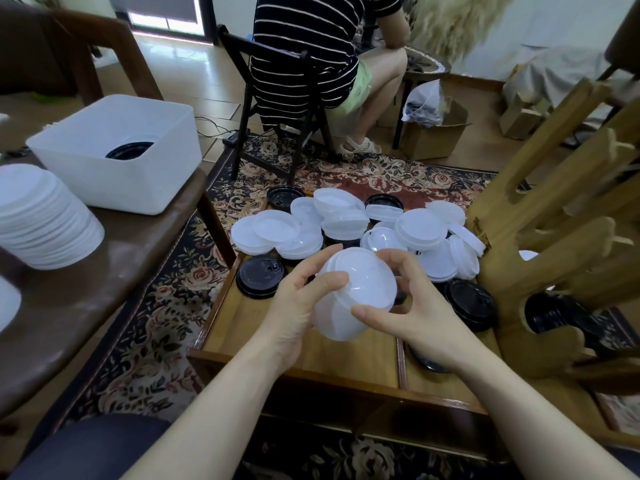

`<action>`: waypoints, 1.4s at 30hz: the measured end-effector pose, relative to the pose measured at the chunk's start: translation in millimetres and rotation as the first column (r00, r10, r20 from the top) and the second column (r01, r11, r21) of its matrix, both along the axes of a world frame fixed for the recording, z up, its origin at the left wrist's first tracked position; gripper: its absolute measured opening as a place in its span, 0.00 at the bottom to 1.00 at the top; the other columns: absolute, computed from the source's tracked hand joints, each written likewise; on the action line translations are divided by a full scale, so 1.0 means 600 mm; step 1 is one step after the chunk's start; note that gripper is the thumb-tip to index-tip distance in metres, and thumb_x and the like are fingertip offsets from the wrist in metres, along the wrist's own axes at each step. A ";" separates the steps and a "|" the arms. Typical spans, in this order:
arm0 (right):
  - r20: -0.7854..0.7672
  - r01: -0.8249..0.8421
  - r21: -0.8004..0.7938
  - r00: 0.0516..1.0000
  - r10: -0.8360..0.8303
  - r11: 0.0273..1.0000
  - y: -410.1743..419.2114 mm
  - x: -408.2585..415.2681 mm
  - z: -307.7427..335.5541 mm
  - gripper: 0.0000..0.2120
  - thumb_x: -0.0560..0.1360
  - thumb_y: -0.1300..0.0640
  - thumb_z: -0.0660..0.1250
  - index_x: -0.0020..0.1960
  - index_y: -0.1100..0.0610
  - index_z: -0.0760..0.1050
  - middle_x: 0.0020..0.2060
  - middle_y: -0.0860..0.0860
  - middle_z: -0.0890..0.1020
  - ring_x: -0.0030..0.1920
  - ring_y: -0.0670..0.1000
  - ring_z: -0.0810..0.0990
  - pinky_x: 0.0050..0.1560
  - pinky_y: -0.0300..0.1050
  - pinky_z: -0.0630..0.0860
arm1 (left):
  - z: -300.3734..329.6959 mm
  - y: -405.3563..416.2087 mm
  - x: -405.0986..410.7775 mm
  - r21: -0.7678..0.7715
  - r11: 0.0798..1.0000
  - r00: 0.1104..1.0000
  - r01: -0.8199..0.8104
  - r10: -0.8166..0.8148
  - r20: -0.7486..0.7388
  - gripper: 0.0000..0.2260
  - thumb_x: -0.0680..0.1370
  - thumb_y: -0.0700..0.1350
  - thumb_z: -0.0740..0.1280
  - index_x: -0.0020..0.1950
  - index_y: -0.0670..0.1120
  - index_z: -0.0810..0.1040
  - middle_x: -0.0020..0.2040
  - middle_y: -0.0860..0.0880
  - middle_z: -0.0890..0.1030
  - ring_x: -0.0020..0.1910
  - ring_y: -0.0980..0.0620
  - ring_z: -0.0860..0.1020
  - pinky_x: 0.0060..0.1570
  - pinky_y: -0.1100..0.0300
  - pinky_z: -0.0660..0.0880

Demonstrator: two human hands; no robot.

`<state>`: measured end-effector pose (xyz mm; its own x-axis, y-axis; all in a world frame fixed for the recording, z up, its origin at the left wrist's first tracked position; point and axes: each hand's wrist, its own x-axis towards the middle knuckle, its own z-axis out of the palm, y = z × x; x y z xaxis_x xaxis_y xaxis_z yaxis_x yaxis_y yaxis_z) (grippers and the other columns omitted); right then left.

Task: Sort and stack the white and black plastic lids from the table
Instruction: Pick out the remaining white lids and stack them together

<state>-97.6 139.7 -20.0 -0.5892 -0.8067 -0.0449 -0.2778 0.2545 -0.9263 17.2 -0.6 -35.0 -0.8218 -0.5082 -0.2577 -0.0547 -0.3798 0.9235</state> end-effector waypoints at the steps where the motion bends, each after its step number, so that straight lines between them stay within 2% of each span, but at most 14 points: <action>1: 0.005 -0.002 -0.009 1.000 0.002 1.000 0.000 -0.001 -0.001 0.32 0.60 0.39 0.76 0.59 0.35 0.67 0.56 0.31 0.75 0.59 0.41 0.76 0.55 0.42 0.77 | 0.000 -0.001 0.000 -0.002 1.000 1.000 -0.008 0.008 0.000 0.31 0.57 0.58 0.74 0.61 0.59 0.82 0.58 0.55 0.84 0.59 0.51 0.81 0.59 0.49 0.76; 6: 0.097 -0.040 -0.047 0.994 0.045 0.998 -0.005 0.003 -0.006 0.35 0.61 0.39 0.77 0.63 0.29 0.65 0.62 0.35 0.75 0.64 0.42 0.75 0.61 0.45 0.76 | 0.005 0.001 0.002 -0.003 1.000 1.000 -0.028 0.028 -0.012 0.31 0.56 0.58 0.72 0.61 0.61 0.81 0.58 0.56 0.84 0.57 0.52 0.82 0.56 0.51 0.77; 9: 0.133 -0.075 -0.029 0.988 0.078 0.997 -0.004 0.006 -0.004 0.39 0.61 0.39 0.76 0.68 0.31 0.62 0.63 0.33 0.74 0.65 0.37 0.73 0.64 0.42 0.74 | 0.004 0.006 0.007 -0.023 1.000 1.000 0.001 -0.001 -0.008 0.28 0.59 0.58 0.70 0.60 0.63 0.81 0.58 0.57 0.84 0.58 0.54 0.82 0.58 0.50 0.77; 14: 0.142 -0.103 0.015 0.985 0.100 0.995 0.009 0.001 -0.016 0.41 0.63 0.41 0.78 0.71 0.33 0.63 0.65 0.36 0.74 0.66 0.41 0.74 0.68 0.51 0.73 | 0.004 0.020 0.014 -0.049 0.991 0.987 0.122 -0.116 0.116 0.30 0.67 0.62 0.67 0.70 0.67 0.72 0.66 0.60 0.78 0.63 0.57 0.78 0.67 0.50 0.73; 17: 0.131 -0.122 0.020 0.984 0.118 0.992 0.016 0.001 -0.027 0.41 0.63 0.43 0.79 0.70 0.32 0.63 0.65 0.34 0.74 0.66 0.41 0.73 0.66 0.54 0.75 | 0.005 0.023 0.017 -0.035 0.991 0.977 0.131 -0.123 0.172 0.31 0.68 0.61 0.74 0.71 0.66 0.71 0.68 0.57 0.77 0.66 0.54 0.75 0.69 0.48 0.71; 21: 0.148 -0.142 -0.019 0.979 0.143 0.990 0.013 0.000 -0.037 0.40 0.64 0.44 0.77 0.71 0.33 0.63 0.65 0.34 0.74 0.66 0.41 0.73 0.65 0.46 0.74 | 0.002 0.020 0.015 0.044 0.999 0.989 -0.019 0.012 0.149 0.23 0.67 0.52 0.71 0.63 0.60 0.80 0.53 0.58 0.86 0.57 0.55 0.81 0.54 0.57 0.77; 25: 0.137 -0.061 -0.036 0.988 0.066 0.997 -0.009 -0.016 -0.046 0.28 0.75 0.39 0.67 0.72 0.45 0.68 0.65 0.39 0.77 0.67 0.40 0.73 0.67 0.43 0.72 | 0.002 -0.005 0.010 0.053 0.976 0.971 -0.209 0.201 0.126 0.18 0.74 0.42 0.70 0.61 0.58 0.82 0.52 0.59 0.86 0.51 0.58 0.81 0.48 0.59 0.74; 26: 0.093 -0.017 0.001 0.996 0.017 1.000 -0.016 -0.025 -0.053 0.25 0.77 0.39 0.64 0.71 0.46 0.69 0.66 0.39 0.76 0.67 0.39 0.73 0.69 0.45 0.71 | -0.001 -0.013 0.009 0.047 0.968 0.962 -0.246 0.238 0.130 0.18 0.74 0.41 0.71 0.60 0.58 0.82 0.51 0.59 0.85 0.50 0.59 0.81 0.48 0.60 0.74; 28: -0.151 0.021 0.093 0.988 -0.007 0.995 -0.024 -0.039 -0.068 0.21 0.79 0.42 0.61 0.70 0.47 0.71 0.65 0.36 0.74 0.67 0.38 0.71 0.70 0.47 0.69 | -0.009 -0.019 0.012 0.042 0.948 0.943 -0.314 0.307 0.133 0.20 0.69 0.42 0.75 0.59 0.58 0.83 0.55 0.56 0.85 0.52 0.58 0.81 0.51 0.59 0.74; 30: -0.425 -0.016 0.168 0.901 0.087 0.986 -0.036 -0.052 -0.089 0.17 0.81 0.51 0.63 0.69 0.50 0.72 0.63 0.37 0.73 0.70 0.41 0.66 0.71 0.50 0.66 | -0.017 -0.023 0.015 0.044 0.919 0.913 -0.391 0.382 0.139 0.21 0.66 0.41 0.75 0.58 0.56 0.84 0.60 0.52 0.82 0.58 0.52 0.79 0.54 0.57 0.74; 34: -0.596 -0.067 0.337 0.757 0.268 0.939 -0.067 -0.053 -0.119 0.21 0.78 0.59 0.66 0.70 0.55 0.72 0.67 0.49 0.76 0.75 0.55 0.63 0.72 0.54 0.63 | -0.016 -0.040 0.016 0.105 0.841 0.843 -0.531 0.510 0.173 0.19 0.72 0.35 0.71 0.58 0.52 0.84 0.56 0.53 0.83 0.56 0.51 0.79 0.54 0.55 0.74; 36: -0.676 -0.051 0.365 0.672 0.302 0.929 -0.074 -0.042 -0.128 0.20 0.74 0.60 0.69 0.66 0.55 0.76 0.61 0.51 0.80 0.71 0.57 0.70 0.68 0.55 0.66 | -0.017 -0.048 0.016 0.160 0.814 0.826 -0.558 0.528 0.197 0.18 0.71 0.36 0.70 0.57 0.53 0.85 0.56 0.51 0.84 0.58 0.48 0.80 0.62 0.49 0.74; 38: -0.767 -0.007 0.351 0.571 0.292 0.936 -0.075 -0.036 -0.136 0.19 0.68 0.62 0.73 0.58 0.54 0.80 0.50 0.50 0.81 0.60 0.58 0.79 0.60 0.53 0.73 | -0.016 -0.051 0.016 0.192 0.804 0.824 -0.563 0.527 0.209 0.16 0.71 0.38 0.70 0.55 0.54 0.85 0.56 0.50 0.85 0.60 0.46 0.80 0.66 0.45 0.73; 42: -0.859 0.053 0.272 0.464 0.217 0.961 -0.068 -0.035 -0.150 0.14 0.62 0.64 0.77 0.44 0.52 0.80 0.38 0.47 0.77 0.45 0.54 0.79 0.46 0.46 0.73 | -0.015 -0.049 0.014 0.218 0.804 0.831 -0.554 0.515 0.211 0.16 0.71 0.39 0.71 0.55 0.54 0.86 0.56 0.51 0.85 0.60 0.46 0.80 0.67 0.43 0.72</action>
